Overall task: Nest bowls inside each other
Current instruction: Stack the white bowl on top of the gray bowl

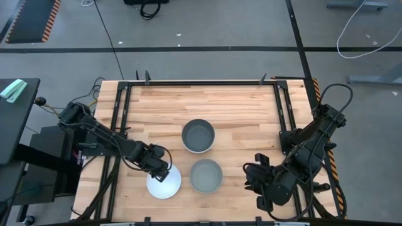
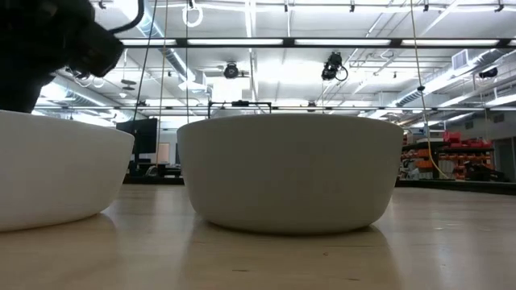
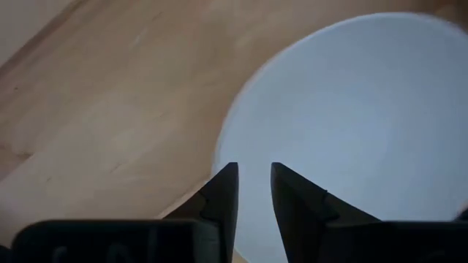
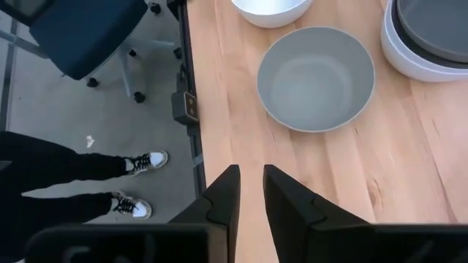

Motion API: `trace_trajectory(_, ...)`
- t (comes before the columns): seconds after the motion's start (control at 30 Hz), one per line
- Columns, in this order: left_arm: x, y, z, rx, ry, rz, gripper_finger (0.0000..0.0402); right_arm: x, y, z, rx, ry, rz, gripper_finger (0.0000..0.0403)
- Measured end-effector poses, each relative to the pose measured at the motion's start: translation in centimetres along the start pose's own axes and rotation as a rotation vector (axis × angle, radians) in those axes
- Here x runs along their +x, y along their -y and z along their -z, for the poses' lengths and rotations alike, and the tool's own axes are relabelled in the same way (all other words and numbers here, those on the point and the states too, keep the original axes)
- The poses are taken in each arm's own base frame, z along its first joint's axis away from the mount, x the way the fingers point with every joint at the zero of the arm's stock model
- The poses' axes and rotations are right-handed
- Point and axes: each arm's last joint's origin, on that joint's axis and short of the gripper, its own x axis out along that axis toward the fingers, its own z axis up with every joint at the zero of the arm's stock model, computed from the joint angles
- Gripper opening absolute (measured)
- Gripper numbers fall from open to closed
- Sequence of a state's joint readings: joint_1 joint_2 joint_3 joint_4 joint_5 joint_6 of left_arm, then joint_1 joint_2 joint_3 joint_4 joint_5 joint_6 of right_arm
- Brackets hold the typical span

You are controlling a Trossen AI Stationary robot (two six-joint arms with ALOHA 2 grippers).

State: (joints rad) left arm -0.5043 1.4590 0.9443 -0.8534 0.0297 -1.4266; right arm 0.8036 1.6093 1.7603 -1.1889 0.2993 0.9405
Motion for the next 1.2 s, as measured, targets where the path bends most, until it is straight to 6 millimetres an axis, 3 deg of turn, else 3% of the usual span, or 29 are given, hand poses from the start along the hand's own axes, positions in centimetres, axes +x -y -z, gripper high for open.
trace_trajectory(0.33, 1.1, -0.8, -0.4, -0.04, -0.002, -0.013, 0.009, 0.0, 0.0, 0.0, -0.005, 0.01, 0.007, 0.0071)
trace_trajectory(0.67, -1.0, -0.1, -1.7, -0.022, 0.014, 0.011, 0.0092, 0.0, 0.1, -0.1, -0.019, 0.029, 0.023, 0.0071)
trace_trajectory(0.83, -1.0, -1.1, -2.1, -0.048, 0.0, -0.077, 0.009, 0.0, 0.1, -0.1, -0.018, 0.03, 0.023, 0.0071)
trace_trajectory(1.2, -0.7, -1.3, -2.6, -0.023, -0.05, -0.057, 0.0095, 0.0, 0.1, -0.1, -0.018, 0.03, 0.023, 0.0071)
